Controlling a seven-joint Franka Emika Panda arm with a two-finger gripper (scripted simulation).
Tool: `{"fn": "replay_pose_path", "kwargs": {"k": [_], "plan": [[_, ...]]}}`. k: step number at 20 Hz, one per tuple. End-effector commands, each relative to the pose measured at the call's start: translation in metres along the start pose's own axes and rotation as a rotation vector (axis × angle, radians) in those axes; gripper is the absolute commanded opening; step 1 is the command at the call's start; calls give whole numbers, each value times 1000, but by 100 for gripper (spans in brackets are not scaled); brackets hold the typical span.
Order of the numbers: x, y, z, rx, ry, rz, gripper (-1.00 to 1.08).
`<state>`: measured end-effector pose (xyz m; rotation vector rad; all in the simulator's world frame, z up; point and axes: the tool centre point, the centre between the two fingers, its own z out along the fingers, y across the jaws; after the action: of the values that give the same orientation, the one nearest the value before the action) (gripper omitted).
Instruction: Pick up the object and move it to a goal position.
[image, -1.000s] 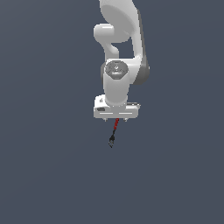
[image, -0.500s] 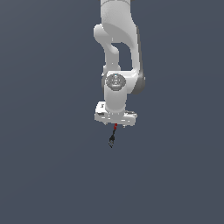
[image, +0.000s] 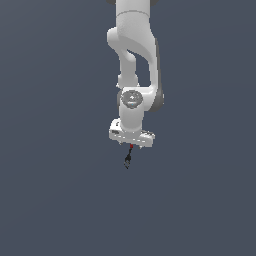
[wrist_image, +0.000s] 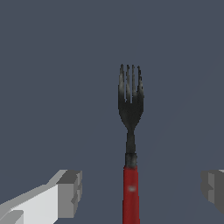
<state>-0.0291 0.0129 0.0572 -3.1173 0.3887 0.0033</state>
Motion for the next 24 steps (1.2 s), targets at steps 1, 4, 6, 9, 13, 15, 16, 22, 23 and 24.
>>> {"fn": "replay_pose_path", "kwargs": {"k": [1,4,6,9,13,15,16,22,23,24], "plan": [[0,0,0,0,0,0,100],[0,0,3,0,0,0,100],[0,0,8,0,0,1,100],[-1,0,21,0,1,2,100],[-1,0,41,0,2,3,100],[-1,0,47,0,2,4,100],[-1,0,49,0,2,4,100],[0,0,51,0,2,4,-100],[0,0,51,0,2,4,-100],[0,0,51,0,2,4,-100]]}}
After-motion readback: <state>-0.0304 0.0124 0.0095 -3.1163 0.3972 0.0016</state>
